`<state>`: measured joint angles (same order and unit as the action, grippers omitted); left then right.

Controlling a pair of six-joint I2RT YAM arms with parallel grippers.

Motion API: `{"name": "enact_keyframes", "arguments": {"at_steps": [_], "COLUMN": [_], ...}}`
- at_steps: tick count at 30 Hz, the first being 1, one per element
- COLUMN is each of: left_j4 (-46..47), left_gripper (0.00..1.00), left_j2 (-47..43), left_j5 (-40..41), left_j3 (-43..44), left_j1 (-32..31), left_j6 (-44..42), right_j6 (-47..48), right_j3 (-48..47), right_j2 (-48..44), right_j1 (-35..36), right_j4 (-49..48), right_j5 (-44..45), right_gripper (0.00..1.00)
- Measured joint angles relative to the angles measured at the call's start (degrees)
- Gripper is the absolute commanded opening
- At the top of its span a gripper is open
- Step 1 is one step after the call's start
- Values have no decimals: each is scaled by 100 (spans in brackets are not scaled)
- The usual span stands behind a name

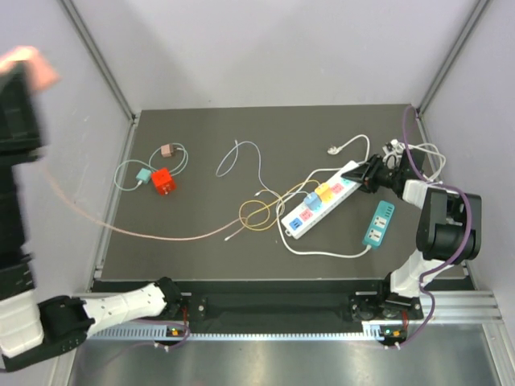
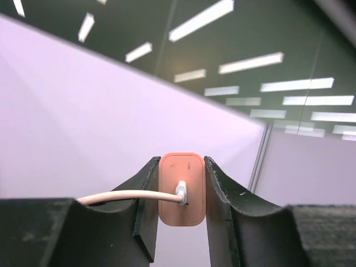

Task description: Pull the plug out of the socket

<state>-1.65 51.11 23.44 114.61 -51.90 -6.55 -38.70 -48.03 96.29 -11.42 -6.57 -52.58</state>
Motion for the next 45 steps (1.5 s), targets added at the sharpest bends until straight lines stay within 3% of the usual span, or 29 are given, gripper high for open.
{"name": "enact_keyframes", "arguments": {"at_steps": [5, 8, 11, 12, 13, 15, 20, 21, 29, 37, 41, 45], "left_j4": [-540, -612, -671, -662, -643, -553, -348, -319, -190, -127, -127, -72], "left_gripper": [0, 0, 0, 0, 0, 0, 0, 0, 0, 0, 0, 0], "left_j2": [616, 890, 1117, 1141, 1130, 1036, 734, 710, 754, 800, 817, 855], "left_j5": [31, 44, 22, 20, 17, 9, -2, -4, -210, -468, -610, -743], "left_j3": [-942, -1419, -1655, -1694, -1749, -1873, -2164, -2188, -2210, -2391, -2415, -2417], "left_j1": [0, 0, -2, -2, -2, -2, 0, 0, 0, 0, 0, 0], "left_j6": [105, 109, 118, 129, 149, 192, 238, 243, 367, 522, 651, 820], "right_j6": [109, 120, 166, 245, 328, 804, 1880, 2079, 3864, 6109, 8201, 11060], "right_j3": [-157, -420, -623, -654, -662, -728, -835, -841, -1290, -1582, -1532, -1552], "right_j2": [133, 522, 844, 872, 874, 872, 636, 514, -415, -1016, -1375, -1895], "right_j1": [37, 74, 155, 197, 234, 295, 317, 317, 299, 256, 214, 625], "right_j4": [144, 293, 520, 627, 715, 916, 1534, 1685, 2793, 4350, 5515, 7082], "right_j5": [-9, -72, -136, -136, -127, 120, 739, 835, 1110, 638, -63, -855], "right_gripper": [0, 7, 35, 54, 62, 75, 90, 98, 100, 100, 100, 100]}}
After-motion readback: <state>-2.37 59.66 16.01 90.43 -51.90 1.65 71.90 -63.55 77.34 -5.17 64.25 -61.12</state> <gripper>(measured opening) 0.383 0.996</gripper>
